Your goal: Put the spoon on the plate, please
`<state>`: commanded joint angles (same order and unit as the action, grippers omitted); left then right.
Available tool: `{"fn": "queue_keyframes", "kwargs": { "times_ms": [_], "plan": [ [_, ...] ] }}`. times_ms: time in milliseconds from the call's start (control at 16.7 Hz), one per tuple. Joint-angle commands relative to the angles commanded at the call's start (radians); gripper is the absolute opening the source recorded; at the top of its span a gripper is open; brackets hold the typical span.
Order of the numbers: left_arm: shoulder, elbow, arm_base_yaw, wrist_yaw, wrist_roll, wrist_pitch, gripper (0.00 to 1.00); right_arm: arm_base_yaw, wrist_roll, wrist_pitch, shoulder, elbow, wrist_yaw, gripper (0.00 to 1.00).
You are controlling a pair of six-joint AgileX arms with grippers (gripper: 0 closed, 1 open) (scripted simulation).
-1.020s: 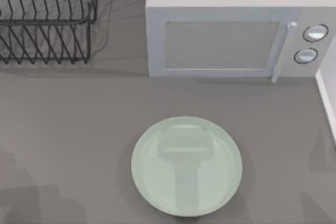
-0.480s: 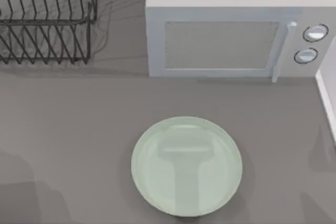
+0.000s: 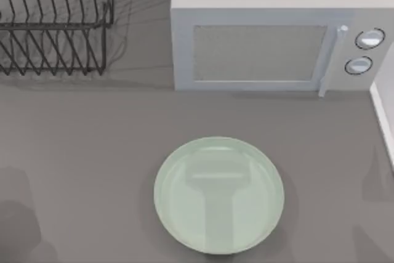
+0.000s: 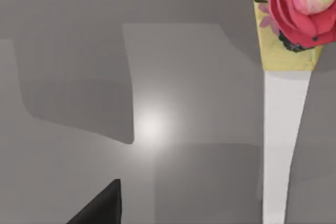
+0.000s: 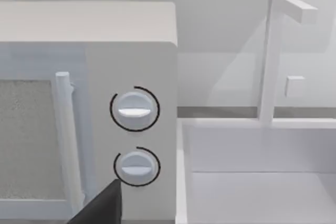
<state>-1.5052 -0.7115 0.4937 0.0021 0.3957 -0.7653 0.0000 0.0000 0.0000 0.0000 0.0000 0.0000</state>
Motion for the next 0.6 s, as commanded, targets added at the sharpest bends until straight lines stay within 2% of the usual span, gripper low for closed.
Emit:
{"fn": "queue_keyframes", "kwargs": {
  "times_ms": [240, 540, 600],
  "plan": [
    [-0.082, 0.091, 0.002, 0.0, 0.003, 0.169, 1.0, 0.0, 0.0, 0.0, 0.0, 0.0, 0.0, 1.0],
    [-0.093, 0.105, 0.002, 0.0, 0.003, 0.191, 1.0, 0.0, 0.0, 0.0, 0.0, 0.0, 0.0, 1.0],
    [-0.093, 0.105, 0.002, 0.0, 0.003, 0.191, 0.92, 0.0, 0.0, 0.0, 0.0, 0.0, 0.0, 1.0]
  ]
}}
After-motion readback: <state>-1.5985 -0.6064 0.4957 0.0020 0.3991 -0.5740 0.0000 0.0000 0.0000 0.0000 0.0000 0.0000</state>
